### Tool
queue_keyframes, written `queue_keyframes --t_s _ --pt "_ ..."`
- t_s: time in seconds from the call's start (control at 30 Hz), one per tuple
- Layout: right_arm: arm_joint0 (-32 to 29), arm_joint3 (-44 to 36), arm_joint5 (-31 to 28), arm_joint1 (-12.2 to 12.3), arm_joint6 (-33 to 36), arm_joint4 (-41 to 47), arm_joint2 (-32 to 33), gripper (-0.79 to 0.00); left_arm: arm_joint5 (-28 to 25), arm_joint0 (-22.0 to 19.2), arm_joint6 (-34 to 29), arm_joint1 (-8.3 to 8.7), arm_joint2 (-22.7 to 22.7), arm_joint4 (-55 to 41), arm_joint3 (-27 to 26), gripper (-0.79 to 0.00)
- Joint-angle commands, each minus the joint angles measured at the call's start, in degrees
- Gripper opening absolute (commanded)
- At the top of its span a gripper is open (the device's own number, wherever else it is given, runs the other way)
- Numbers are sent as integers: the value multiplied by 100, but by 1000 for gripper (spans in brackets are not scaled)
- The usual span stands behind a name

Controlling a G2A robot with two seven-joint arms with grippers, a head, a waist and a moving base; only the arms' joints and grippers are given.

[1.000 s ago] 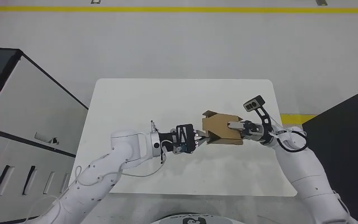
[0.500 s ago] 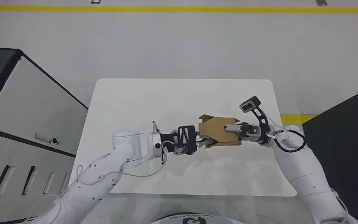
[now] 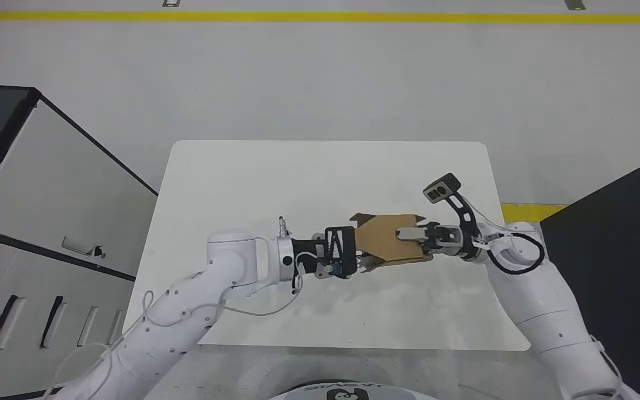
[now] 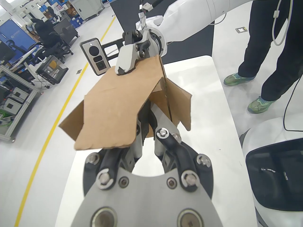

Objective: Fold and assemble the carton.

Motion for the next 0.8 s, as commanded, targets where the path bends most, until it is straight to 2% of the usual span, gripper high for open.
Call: queue_keyframes --t_s 0.0,0.37,0.77 --pt "-4 21 -18 -3 -19 19 8 -785 40 8 -6 6 -53 -6 -27 -785" --pt "-136 114 43 -30 43 610 251 -785 107 308 -36 112 -607 -2 -534 -785" --pt "-181 382 -131 -167 -132 925 320 -785 270 597 200 154 -781 104 -813 -785"
